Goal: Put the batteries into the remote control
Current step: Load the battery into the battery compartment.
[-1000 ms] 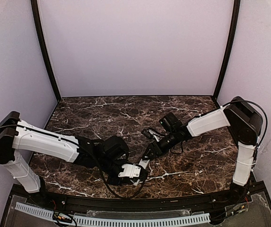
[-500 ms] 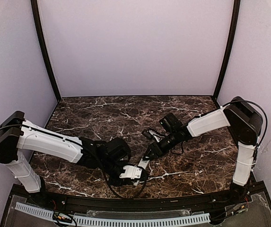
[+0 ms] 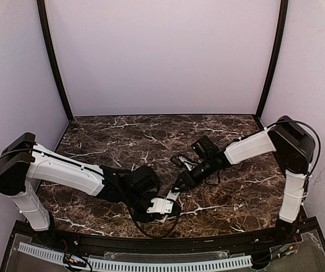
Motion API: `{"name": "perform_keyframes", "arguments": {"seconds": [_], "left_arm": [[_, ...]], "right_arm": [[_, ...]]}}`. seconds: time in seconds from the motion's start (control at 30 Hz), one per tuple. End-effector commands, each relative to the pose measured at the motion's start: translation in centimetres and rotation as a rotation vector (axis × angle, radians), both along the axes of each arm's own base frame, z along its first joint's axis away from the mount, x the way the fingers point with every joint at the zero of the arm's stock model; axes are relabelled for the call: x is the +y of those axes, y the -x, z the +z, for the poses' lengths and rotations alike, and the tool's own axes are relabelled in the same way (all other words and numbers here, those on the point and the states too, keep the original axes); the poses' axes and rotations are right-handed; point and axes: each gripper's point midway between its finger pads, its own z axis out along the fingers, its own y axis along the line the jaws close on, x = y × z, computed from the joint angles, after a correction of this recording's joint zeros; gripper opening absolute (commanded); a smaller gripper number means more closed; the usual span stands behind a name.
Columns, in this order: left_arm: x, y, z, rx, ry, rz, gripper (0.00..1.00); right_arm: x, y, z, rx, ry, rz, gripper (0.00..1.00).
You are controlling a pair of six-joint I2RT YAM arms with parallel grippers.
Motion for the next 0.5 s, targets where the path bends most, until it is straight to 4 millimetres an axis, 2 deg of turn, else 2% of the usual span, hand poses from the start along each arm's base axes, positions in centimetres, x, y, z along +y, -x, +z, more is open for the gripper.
{"name": "perform_keyframes", "arguments": {"seconds": [0.0, 0.17, 0.3, 0.47], "left_arm": [[-0.29, -0.52, 0.12, -0.012, -0.004, 0.021, 0.11], [-0.5, -0.61, 0.04, -0.01, -0.002, 0.023, 0.12], [-0.4, -0.31, 0.05, 0.004, -0.005, 0.014, 0.2], [-0.14, -0.07, 0.76, 0.001, 0.007, 0.006, 0.24]], "right_arm": [[-0.85, 0.76, -1.38, 0.029, 0.044, -0.003, 0.45], [-0.84, 0.81, -1.37, 0.031, 0.045, -0.002, 0.44], [-0.82, 0.77, -1.29, 0.029, 0.045, -0.002, 0.45], [-0.74, 0.62, -1.25, 0.027, 0.043, -0.002, 0.45]]}}
